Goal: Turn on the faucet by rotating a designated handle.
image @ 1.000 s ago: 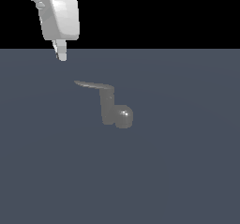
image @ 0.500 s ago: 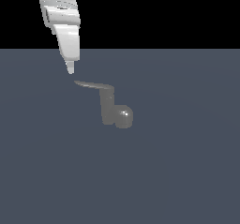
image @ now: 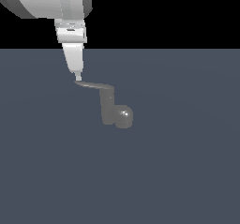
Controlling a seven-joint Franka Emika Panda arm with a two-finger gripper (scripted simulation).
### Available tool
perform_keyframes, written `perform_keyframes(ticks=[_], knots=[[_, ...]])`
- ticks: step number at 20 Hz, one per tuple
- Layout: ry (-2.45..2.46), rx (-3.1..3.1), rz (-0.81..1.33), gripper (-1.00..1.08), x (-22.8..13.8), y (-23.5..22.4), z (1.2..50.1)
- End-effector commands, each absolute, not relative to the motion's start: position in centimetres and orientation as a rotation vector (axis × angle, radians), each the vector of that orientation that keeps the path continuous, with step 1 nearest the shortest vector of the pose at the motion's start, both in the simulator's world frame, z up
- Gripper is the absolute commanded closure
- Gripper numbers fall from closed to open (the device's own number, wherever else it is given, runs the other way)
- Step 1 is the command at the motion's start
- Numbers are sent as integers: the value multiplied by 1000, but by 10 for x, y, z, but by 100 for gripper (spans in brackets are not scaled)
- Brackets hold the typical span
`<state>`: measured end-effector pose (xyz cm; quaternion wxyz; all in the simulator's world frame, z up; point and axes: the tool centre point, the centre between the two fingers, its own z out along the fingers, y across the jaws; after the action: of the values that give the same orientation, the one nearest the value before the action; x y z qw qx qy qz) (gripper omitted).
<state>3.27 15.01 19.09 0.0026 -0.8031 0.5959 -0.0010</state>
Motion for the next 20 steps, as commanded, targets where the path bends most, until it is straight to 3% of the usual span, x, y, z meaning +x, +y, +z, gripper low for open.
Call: perform_keyframes(ticks=[1,10,20], knots=[[1915,-2490,-1,108,41,146,181],[1973,-2446,-1,108,54,142,172],[1971,-2447,0,108,42,142,173]])
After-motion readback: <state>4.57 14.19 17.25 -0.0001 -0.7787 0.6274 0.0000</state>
